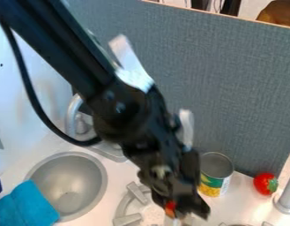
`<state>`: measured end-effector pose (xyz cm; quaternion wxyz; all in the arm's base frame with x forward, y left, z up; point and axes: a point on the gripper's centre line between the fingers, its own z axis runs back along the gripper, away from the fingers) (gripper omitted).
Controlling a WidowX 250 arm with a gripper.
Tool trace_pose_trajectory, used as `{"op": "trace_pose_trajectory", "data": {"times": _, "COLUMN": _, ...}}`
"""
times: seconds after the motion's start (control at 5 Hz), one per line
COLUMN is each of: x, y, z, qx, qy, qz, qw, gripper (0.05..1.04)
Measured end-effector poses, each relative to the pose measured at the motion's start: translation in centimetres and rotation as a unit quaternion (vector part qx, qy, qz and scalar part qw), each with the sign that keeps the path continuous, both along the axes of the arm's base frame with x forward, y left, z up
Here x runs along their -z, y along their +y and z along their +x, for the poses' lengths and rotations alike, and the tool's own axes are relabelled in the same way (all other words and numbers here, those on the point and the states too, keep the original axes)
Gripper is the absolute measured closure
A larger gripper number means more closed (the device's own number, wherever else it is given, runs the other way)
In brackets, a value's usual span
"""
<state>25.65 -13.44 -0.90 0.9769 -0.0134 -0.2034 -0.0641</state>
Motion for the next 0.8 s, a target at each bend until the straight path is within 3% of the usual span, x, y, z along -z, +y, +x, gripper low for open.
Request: {"op": "trace_pose_trajectory", "data": {"times": 0.8, "x": 3.3, "y": -3.3, "z": -0.7, "qx": 0.010, "qy": -0.001, "qz": 0.007, "qw": 0.9999, "gripper": 0.714}}
